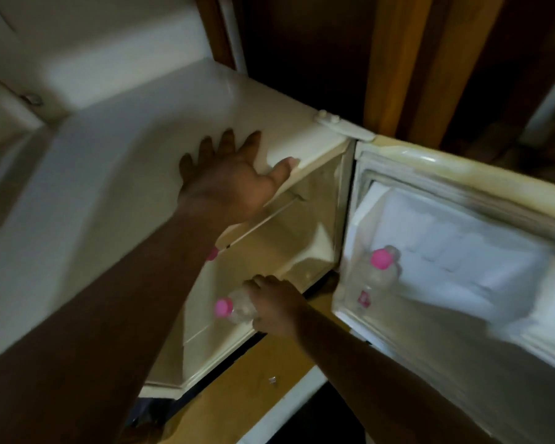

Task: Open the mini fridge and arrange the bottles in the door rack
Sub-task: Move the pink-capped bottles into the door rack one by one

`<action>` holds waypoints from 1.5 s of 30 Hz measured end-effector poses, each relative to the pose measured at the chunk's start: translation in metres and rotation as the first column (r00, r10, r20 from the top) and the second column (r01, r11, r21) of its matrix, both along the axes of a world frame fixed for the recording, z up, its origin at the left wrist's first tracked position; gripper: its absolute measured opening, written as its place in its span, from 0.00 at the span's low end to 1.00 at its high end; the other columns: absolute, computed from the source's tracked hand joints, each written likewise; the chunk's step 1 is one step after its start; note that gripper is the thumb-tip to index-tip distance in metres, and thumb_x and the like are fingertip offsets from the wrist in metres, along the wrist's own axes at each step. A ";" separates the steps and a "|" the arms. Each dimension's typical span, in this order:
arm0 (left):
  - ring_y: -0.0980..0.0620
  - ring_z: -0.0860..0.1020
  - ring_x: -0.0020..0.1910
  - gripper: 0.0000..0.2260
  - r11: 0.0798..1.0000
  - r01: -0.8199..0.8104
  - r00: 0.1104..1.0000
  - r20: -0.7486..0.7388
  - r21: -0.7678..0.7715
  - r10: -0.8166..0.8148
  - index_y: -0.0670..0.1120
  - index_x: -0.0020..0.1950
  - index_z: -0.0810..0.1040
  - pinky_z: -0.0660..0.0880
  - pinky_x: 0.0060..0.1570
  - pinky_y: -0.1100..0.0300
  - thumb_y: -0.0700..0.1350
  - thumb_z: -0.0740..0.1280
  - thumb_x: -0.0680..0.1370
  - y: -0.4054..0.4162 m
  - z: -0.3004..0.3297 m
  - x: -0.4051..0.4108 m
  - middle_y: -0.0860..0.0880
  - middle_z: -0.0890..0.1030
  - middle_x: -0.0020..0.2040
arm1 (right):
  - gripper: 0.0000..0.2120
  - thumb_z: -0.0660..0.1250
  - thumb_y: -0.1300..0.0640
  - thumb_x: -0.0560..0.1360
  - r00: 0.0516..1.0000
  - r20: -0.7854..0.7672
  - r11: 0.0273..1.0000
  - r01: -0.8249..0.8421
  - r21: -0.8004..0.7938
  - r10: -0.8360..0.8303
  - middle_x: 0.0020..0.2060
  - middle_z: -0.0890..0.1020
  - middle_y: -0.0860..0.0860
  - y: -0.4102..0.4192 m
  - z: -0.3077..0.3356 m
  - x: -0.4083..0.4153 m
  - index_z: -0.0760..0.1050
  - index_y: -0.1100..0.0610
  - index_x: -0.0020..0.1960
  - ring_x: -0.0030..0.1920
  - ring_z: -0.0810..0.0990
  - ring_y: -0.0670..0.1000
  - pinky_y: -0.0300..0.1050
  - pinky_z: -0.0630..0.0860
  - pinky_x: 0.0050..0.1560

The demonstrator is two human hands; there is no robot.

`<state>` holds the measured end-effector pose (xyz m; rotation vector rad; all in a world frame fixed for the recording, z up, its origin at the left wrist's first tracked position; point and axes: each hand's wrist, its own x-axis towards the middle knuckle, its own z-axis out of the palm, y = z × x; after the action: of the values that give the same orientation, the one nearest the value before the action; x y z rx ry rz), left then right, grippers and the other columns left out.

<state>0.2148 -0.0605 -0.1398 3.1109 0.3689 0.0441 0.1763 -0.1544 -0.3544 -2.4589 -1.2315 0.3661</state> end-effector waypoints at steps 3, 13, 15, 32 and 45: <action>0.38 0.51 0.80 0.43 1.000 0.003 1.000 -0.001 0.003 -0.003 0.59 0.82 0.50 0.50 0.75 0.35 0.78 0.40 0.71 -0.002 0.005 -0.004 0.46 0.52 0.83 | 0.30 0.75 0.53 0.67 0.899 -0.356 0.905 0.352 0.240 -0.255 0.57 0.78 0.50 -0.050 0.019 -0.010 0.68 0.52 0.66 0.55 0.78 0.50 0.44 0.76 0.52; 0.37 0.51 0.80 0.43 1.000 0.002 1.000 0.021 -0.006 -0.002 0.58 0.83 0.51 0.50 0.75 0.35 0.78 0.41 0.73 -0.009 0.005 -0.007 0.45 0.53 0.83 | 0.25 0.78 0.51 0.66 0.628 -0.513 0.337 0.764 0.550 -0.586 0.52 0.82 0.43 -0.162 0.099 -0.077 0.74 0.47 0.60 0.53 0.80 0.42 0.28 0.76 0.47; 0.37 0.51 0.80 0.43 1.000 0.012 0.999 0.035 -0.012 -0.011 0.58 0.83 0.51 0.50 0.75 0.35 0.78 0.41 0.72 -0.009 0.004 -0.008 0.45 0.53 0.83 | 0.28 0.78 0.54 0.68 0.572 -0.466 0.294 0.788 0.541 -0.675 0.57 0.80 0.47 -0.175 0.101 -0.086 0.72 0.50 0.65 0.58 0.79 0.47 0.40 0.79 0.56; 0.36 0.55 0.78 0.42 1.000 0.022 0.996 0.087 0.016 -0.023 0.56 0.81 0.57 0.53 0.72 0.34 0.78 0.43 0.73 -0.005 0.001 -0.004 0.44 0.58 0.81 | 0.28 0.75 0.62 0.71 0.421 -0.479 0.284 0.899 0.334 -0.770 0.59 0.78 0.52 -0.208 0.030 -0.041 0.70 0.55 0.68 0.60 0.78 0.55 0.52 0.77 0.60; 0.36 0.55 0.78 0.44 0.999 0.018 0.997 0.073 0.035 -0.021 0.56 0.82 0.55 0.54 0.72 0.34 0.78 0.41 0.72 -0.004 0.001 -0.003 0.44 0.58 0.81 | 0.27 0.76 0.55 0.70 0.412 -0.419 0.308 0.905 0.294 -0.809 0.57 0.79 0.56 -0.203 0.021 -0.048 0.69 0.58 0.65 0.58 0.78 0.57 0.58 0.77 0.60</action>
<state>0.2117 -0.0643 -0.1387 3.1356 0.3400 0.1665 0.1280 -0.3573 -0.3330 -2.1406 0.2450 -0.0420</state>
